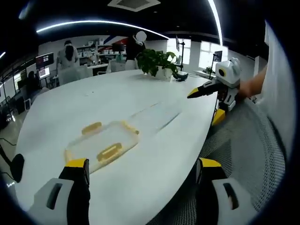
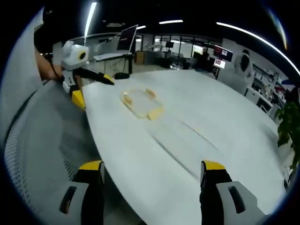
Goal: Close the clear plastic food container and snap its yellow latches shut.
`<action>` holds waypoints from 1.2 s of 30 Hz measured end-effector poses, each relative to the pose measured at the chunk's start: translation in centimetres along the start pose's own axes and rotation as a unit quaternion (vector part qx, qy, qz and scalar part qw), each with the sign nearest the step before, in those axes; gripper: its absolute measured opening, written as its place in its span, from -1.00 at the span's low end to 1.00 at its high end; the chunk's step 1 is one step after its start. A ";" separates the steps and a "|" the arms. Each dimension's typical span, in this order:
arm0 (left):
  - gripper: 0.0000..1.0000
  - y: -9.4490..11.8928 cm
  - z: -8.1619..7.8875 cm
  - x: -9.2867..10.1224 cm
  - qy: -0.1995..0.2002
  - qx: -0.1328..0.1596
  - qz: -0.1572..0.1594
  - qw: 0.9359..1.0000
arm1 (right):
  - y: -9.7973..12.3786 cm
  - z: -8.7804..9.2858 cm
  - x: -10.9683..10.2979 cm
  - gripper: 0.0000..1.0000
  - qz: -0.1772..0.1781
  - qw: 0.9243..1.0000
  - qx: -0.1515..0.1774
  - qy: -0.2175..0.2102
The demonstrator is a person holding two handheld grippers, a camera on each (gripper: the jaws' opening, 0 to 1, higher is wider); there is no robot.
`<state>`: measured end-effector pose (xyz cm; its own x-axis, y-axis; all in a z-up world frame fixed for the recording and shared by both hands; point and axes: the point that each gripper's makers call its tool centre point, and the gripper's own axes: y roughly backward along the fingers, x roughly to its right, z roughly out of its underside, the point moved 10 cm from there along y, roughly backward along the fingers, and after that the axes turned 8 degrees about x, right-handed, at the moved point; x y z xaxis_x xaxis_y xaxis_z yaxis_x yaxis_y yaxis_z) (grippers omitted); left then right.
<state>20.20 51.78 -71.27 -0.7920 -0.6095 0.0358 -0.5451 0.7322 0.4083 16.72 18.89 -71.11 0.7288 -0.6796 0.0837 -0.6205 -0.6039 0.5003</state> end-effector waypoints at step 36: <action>0.91 -0.1 -1.0 -0.4 0.000 0.012 0.010 1.000 | -0.4 -1.3 0.3 0.59 -0.002 1.000 -0.002 0.015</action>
<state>20.79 51.68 -70.44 -0.8026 -0.5950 0.0436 -0.5360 0.7513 0.3851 17.59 19.43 -70.13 0.7398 -0.6644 0.1064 -0.6160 -0.6051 0.5044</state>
